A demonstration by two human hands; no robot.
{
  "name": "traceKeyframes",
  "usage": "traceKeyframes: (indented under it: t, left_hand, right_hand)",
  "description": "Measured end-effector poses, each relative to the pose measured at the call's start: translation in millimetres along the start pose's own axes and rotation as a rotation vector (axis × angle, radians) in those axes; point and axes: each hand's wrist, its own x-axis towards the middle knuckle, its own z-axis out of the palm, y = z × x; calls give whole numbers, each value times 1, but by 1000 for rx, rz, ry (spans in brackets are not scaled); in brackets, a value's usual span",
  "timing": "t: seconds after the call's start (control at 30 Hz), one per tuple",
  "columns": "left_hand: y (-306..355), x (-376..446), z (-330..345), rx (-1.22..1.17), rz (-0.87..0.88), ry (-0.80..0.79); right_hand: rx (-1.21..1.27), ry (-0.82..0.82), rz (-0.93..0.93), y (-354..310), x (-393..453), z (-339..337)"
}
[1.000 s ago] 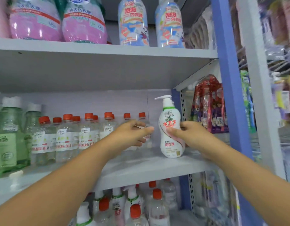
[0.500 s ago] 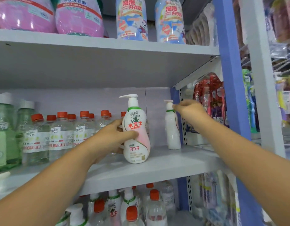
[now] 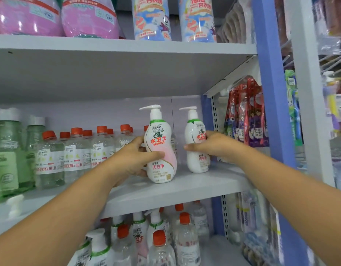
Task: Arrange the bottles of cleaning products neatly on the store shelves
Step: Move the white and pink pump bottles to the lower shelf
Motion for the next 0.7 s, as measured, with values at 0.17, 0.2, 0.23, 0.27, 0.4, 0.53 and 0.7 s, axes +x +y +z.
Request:
traceKeyframes:
  t: [0.17,0.2,0.23,0.27,0.4,0.53,0.7]
  left_hand:
    - [8,-11,9,12,-7,49]
    - [9,-15,11,22,-2,67]
    - [11,-19,12,30,8,88]
    - [13,-26,12,35,20,108]
    - [24,-74,16,33,137,159]
    - [27,-138,31,-71,260,149]
    - [-32,-183,72,-153,136,122]
  right_hand:
    - [172,-33,-35,-5,-27,7]
    - [157,-13,-48,-7,-35,6]
    - [138,6,-64,-11,-47,3]
    - [126,26,-77,-14,-59,0]
    - [171,111,-170,-12,-123,-18]
    - [238,190,-264,1,-187,-18]
    - [319,183,-150,61,-233,26]
